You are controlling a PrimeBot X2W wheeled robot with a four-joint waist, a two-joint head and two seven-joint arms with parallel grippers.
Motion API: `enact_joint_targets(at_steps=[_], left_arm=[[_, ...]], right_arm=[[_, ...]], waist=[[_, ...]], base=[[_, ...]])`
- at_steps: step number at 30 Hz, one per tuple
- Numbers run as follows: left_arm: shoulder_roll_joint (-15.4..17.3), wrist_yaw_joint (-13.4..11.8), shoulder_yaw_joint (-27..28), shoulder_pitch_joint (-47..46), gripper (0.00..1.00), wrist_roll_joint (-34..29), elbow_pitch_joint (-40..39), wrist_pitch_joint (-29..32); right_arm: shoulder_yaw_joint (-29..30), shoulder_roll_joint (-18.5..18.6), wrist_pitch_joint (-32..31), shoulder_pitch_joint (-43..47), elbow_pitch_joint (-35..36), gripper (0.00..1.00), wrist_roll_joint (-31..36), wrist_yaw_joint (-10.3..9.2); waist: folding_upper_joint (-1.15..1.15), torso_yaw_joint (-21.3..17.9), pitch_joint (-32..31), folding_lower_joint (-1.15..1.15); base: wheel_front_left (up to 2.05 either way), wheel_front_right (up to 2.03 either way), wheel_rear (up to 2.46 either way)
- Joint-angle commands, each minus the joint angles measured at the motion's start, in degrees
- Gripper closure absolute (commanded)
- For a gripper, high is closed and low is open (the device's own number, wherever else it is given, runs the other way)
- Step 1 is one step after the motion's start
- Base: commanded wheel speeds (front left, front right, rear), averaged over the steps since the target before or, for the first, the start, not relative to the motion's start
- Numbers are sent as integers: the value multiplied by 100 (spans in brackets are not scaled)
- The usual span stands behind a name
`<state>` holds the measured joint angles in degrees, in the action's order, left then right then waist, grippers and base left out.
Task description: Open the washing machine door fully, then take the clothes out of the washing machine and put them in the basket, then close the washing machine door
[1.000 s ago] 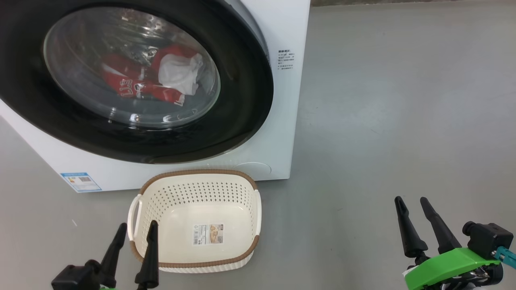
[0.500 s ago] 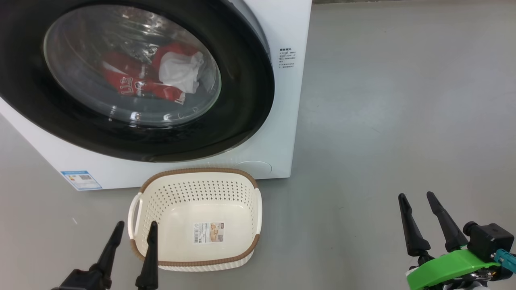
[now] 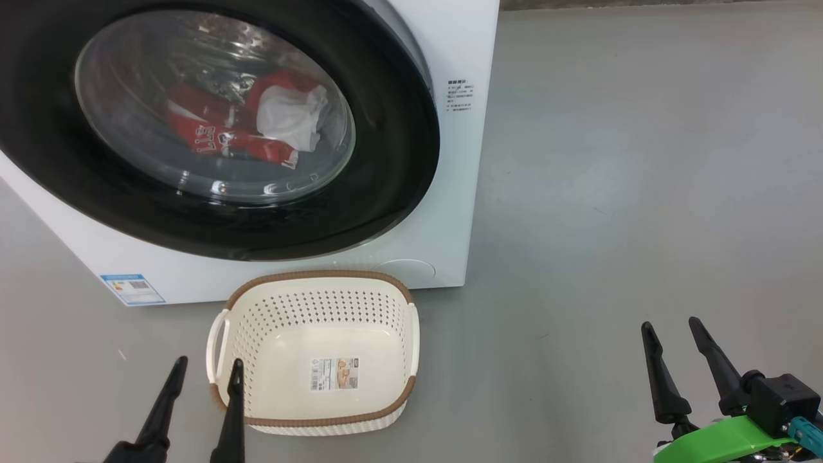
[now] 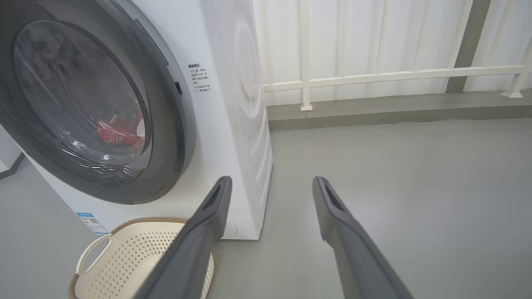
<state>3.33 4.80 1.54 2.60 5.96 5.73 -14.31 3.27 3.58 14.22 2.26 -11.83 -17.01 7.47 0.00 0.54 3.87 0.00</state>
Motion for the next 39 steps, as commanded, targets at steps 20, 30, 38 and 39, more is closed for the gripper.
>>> enact_joint_targets(at_steps=[20, 30, 38, 39], left_arm=[[-43, 218, 330, -24, 0, 183, 3, -69], [-45, 236, 103, -109, 0, 268, 1, -69], [-45, 243, -118, -288, 0, 314, 31, -69], [-45, 244, -151, -318, 0, 326, 34, -69]], right_arm=[[-101, 36, 78, -37, 127, 33, -401, 2], [-511, 20, 78, -823, 91, 100, -1604, 2], [-977, 156, 78, -1950, -112, 100, -2667, 2], [-1055, 202, 78, -2128, -144, 100, -2804, 2]], waist=[[0, 18, -82, 0], [0, 77, -2, 0], [0, 256, 139, 0], [0, 292, 161, 0]], base=[[0, 0, 0], [0, 0, 0], [0, 0, 0], [0, 0, 0]])
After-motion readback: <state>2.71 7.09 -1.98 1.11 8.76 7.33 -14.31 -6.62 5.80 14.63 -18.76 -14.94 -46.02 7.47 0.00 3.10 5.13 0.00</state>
